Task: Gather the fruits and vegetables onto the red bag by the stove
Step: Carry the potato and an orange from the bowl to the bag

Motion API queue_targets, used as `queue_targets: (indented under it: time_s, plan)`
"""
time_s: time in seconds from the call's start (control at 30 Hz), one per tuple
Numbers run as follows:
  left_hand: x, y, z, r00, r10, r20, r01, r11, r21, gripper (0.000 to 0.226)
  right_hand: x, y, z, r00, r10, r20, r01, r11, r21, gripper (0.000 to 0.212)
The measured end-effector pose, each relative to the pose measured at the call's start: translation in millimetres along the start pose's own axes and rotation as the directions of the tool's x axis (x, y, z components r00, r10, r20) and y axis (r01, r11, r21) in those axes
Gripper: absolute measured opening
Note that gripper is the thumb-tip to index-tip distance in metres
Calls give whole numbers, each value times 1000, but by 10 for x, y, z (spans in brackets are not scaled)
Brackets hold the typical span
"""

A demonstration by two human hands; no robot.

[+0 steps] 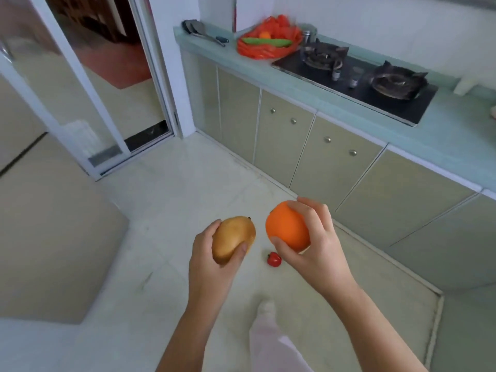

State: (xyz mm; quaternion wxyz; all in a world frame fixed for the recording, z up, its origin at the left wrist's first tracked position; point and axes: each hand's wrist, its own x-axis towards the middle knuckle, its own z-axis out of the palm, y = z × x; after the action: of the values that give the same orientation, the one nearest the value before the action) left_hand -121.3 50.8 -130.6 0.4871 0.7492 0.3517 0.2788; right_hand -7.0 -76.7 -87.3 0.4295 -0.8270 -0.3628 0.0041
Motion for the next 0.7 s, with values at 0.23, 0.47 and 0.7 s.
queue_targets:
  time_s: [0.23, 0.47, 0.7]
  plan:
    - [1125, 178, 192, 997, 40, -59, -39, 999, 18, 55, 1253, 361, 175, 998, -8, -56, 12, 996, 88, 56]
    - [2461, 611, 693, 992, 128, -17, -127, 991, 41, 55, 2547, 629, 163, 996, -6, -88, 17, 993, 120, 56]
    - [3270, 532, 906, 998, 55, -19, -54, 998, 43, 57, 3398, 846, 385, 999, 6, -40, 0, 988, 154, 60]
